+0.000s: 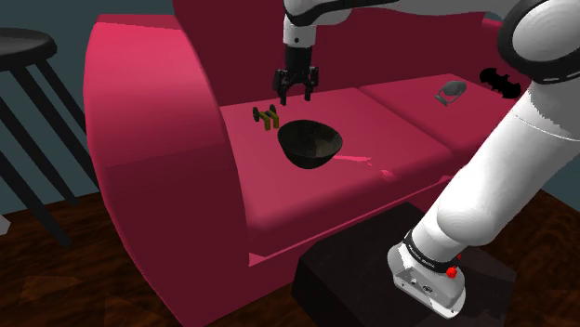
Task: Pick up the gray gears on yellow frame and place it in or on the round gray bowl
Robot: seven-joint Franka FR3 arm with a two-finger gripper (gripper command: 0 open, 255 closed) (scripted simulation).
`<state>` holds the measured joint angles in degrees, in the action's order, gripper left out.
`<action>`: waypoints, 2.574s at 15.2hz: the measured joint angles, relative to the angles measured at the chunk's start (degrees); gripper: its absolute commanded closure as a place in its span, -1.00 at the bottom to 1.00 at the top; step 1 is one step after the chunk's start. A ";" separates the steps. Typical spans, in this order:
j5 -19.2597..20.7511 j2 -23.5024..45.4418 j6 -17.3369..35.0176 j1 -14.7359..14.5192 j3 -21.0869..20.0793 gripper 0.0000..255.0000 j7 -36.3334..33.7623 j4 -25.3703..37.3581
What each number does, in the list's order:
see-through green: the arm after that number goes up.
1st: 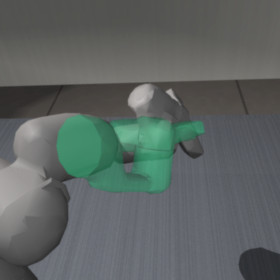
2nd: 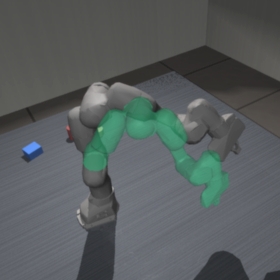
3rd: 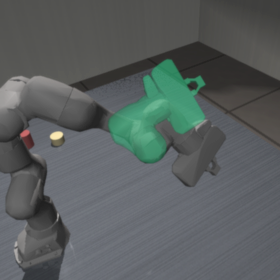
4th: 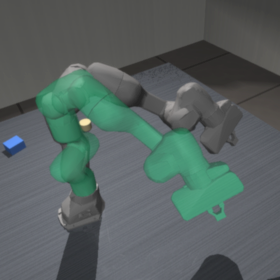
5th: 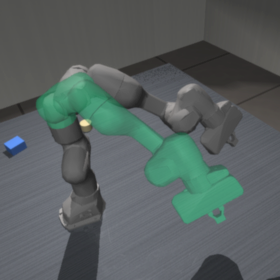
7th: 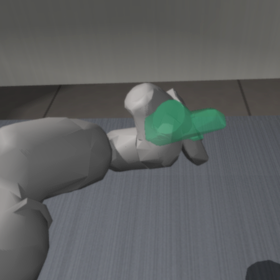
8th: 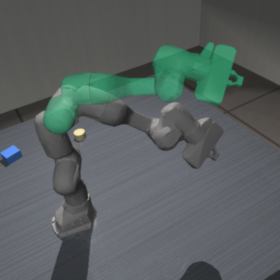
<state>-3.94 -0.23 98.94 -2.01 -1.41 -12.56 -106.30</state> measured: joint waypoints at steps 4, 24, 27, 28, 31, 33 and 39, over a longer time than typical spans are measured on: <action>0.01 9.58 -0.05 -0.34 -0.23 -1.00 -1.92 8.61; -0.04 25.00 2.62 -0.83 -0.17 -1.00 -4.08 19.66; -0.05 24.98 2.63 -0.84 -0.18 1.00 -4.08 19.67; -0.04 24.99 2.62 -0.83 -0.17 1.00 -4.09 19.67; -0.05 24.99 2.61 -0.84 -0.17 1.00 -4.09 19.68; -0.05 24.99 2.61 -0.84 -0.17 1.00 -4.09 19.68; -0.04 24.20 0.80 -0.83 -0.18 1.00 -4.23 20.70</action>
<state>-3.98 23.96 99.73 -2.84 -1.59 -16.78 -85.60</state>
